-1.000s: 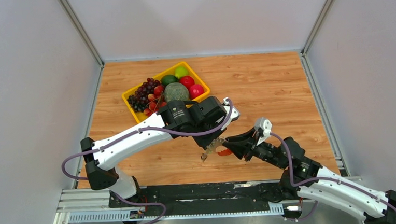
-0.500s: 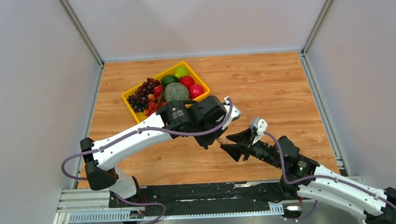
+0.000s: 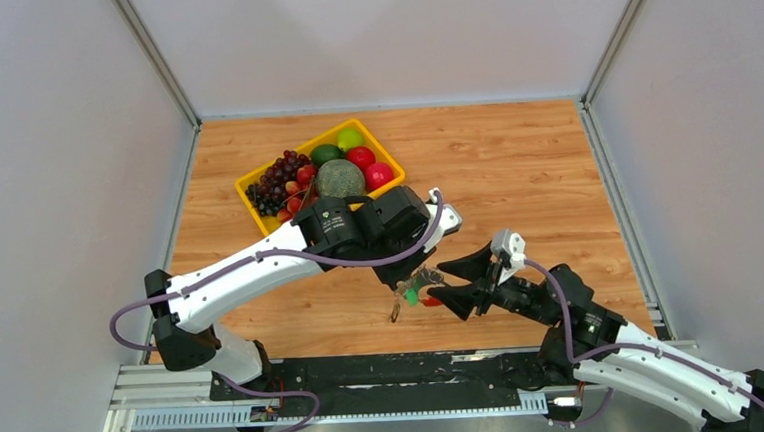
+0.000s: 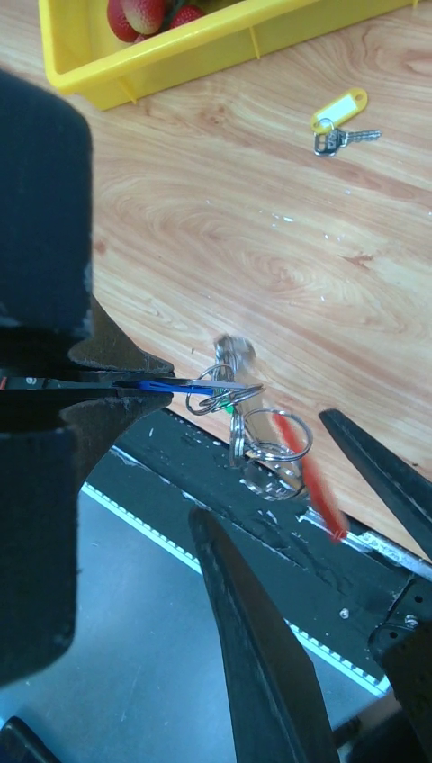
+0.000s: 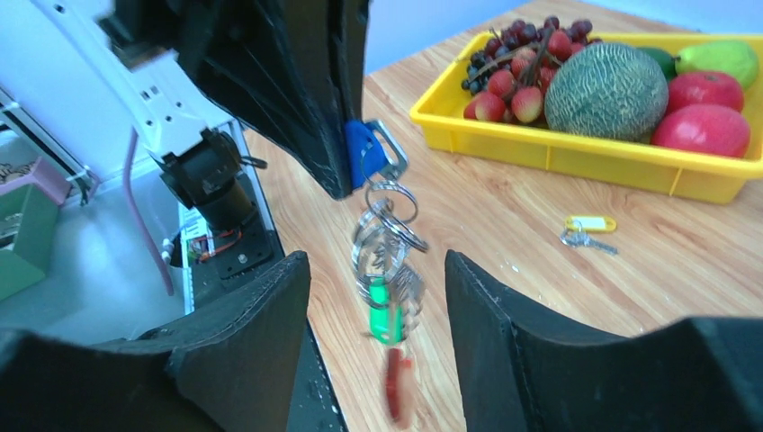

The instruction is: Remove the keys from the keyring

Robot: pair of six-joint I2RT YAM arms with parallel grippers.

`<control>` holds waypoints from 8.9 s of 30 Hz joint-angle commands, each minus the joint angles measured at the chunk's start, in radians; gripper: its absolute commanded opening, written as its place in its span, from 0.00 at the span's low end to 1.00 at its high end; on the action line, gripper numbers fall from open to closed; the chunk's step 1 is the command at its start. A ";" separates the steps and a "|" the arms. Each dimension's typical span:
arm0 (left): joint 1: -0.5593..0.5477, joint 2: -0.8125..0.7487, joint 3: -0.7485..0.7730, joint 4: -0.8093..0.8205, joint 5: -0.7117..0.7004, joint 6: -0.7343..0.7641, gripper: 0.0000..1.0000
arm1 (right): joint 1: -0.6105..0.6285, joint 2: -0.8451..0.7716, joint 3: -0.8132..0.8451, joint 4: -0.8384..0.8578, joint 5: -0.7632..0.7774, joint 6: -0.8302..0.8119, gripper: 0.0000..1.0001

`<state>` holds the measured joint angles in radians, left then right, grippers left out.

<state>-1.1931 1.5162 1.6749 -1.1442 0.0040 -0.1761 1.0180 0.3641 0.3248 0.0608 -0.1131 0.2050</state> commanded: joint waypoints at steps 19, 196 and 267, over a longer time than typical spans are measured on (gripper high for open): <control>-0.002 -0.201 -0.156 0.186 0.071 0.173 0.00 | 0.004 0.030 0.108 0.047 0.173 -0.033 0.29; 0.042 0.158 0.112 0.116 -0.045 -0.194 0.00 | 0.005 -0.101 0.052 -0.282 0.236 0.433 0.46; 0.081 0.087 0.063 0.094 0.227 -0.163 0.00 | 0.006 -0.275 -0.006 -0.032 -0.043 -0.101 0.56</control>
<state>-1.1110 1.6291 1.7290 -1.0637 0.2417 -0.3538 1.0187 0.0734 0.2512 0.0334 -0.0742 0.0708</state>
